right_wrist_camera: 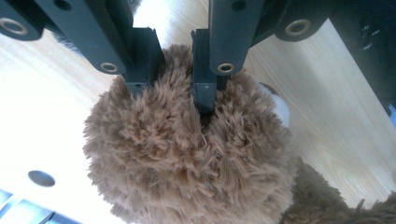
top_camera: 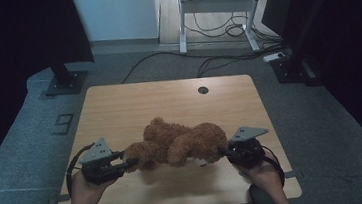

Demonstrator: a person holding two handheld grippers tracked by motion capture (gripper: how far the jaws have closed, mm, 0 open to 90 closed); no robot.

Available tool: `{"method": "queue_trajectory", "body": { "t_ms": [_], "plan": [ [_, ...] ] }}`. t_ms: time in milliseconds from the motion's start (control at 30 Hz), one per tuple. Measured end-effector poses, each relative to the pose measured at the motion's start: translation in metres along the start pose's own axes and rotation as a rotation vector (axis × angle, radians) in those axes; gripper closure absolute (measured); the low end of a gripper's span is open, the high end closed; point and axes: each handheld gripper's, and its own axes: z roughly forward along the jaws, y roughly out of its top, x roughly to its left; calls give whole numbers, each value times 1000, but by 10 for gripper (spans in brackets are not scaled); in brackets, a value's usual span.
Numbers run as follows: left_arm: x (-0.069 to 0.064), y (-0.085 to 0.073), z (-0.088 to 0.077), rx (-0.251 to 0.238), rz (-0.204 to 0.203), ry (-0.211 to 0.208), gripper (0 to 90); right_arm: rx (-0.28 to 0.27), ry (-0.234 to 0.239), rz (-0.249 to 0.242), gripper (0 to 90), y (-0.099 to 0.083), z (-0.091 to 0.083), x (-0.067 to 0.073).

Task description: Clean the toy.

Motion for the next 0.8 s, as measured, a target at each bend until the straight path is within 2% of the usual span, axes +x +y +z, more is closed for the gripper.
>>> {"method": "queue_trajectory", "body": {
  "t_ms": [167,367,567,600,667,733,800],
  "plan": [
    [11,-3,8,-7,-57,-18,657,27,6,19,748,-4,13,-7],
    [18,3,14,-2,-70,-11,657,38,-14,30,690,-4,20,-13],
    [21,4,18,-7,-50,-24,660,42,-68,25,506,-10,30,-19],
    [20,4,19,-5,-42,-31,660,25,-68,26,503,-11,30,-20],
    [18,3,21,9,-18,-12,662,8,-59,35,473,-11,31,-23],
    [20,3,21,3,-34,-15,662,17,-43,30,448,-10,34,-25],
    [20,3,22,7,-29,-5,662,21,-17,29,432,-11,38,-25]
  ]
}}
